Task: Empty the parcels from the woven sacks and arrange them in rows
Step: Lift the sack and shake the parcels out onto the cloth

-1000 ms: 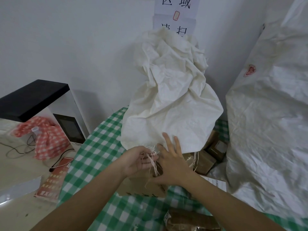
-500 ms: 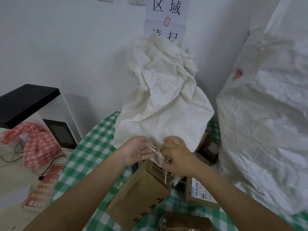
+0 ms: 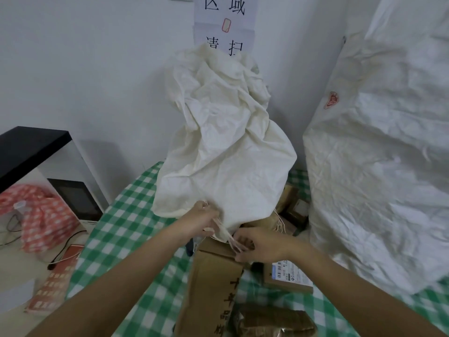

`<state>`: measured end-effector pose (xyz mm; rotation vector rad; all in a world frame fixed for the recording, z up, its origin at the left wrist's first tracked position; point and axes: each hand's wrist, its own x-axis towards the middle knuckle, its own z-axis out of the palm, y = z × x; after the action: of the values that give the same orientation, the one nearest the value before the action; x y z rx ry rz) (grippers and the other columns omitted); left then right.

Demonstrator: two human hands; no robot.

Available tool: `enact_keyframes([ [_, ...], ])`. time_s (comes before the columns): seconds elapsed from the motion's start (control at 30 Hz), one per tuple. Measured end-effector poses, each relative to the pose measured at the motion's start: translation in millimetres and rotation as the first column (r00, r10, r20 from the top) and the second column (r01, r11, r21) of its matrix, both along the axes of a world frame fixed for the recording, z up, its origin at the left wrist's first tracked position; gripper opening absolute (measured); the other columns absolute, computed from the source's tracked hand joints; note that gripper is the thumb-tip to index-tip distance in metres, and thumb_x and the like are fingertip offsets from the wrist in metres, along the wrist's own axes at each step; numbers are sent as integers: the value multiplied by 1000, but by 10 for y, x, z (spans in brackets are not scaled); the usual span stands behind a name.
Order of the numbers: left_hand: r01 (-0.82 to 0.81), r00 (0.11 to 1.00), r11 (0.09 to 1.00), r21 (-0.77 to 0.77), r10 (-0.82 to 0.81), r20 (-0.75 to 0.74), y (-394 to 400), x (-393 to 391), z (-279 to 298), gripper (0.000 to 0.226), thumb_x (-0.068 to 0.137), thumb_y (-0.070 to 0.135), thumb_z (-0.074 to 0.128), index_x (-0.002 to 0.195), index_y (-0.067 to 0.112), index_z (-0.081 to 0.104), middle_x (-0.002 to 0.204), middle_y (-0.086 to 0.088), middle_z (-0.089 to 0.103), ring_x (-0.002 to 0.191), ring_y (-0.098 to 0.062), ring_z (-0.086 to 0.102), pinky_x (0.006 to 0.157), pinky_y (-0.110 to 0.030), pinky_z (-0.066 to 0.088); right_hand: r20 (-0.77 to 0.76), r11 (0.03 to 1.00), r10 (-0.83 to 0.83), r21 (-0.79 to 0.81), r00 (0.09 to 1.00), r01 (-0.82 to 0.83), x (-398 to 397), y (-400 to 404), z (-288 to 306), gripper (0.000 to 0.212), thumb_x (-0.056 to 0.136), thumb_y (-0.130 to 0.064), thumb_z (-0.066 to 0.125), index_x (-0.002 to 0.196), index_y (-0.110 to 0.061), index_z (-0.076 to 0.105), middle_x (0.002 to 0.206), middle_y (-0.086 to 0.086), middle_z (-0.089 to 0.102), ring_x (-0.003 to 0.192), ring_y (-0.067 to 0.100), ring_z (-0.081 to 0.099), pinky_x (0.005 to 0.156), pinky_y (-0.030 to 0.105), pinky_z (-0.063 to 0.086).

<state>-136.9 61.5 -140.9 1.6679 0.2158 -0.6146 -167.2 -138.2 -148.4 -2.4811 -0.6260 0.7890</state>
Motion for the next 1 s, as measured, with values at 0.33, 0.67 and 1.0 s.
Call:
enact_keyframes([
  [0.33, 254, 928, 857, 448, -346, 138, 17, -111, -129, 64, 93, 39, 54, 142, 17, 19, 100, 3, 55, 81, -9, 57, 71, -24, 46, 160, 960, -43, -265, 986, 85, 184, -208, 255, 17, 93, -31, 56, 86, -17, 63, 87, 0, 65, 74, 14, 58, 69, 33, 50],
  [0.67, -168, 831, 630, 758, -323, 452, 206, 367, 240, 30, 98, 38, 39, 97, 13, 57, 98, -3, 63, 82, -19, 59, 67, -31, 44, 695, 952, -229, 14, 681, 306, 646, -58, 752, 46, 90, -32, 62, 132, -22, 49, 140, 2, 39, 130, 24, 33, 103, 38, 36],
  [1.0, -271, 850, 772, 575, -88, 519, 214, 968, 604, 120, 74, 41, 79, 150, 20, -12, 155, -15, -4, 142, -39, 12, 111, -49, 23, 615, 729, -497, -86, 612, 679, 1458, 130, 1054, 138, 69, -49, 82, 144, -34, -32, 159, 23, -3, 143, 47, 16, 111, 60, 21],
])
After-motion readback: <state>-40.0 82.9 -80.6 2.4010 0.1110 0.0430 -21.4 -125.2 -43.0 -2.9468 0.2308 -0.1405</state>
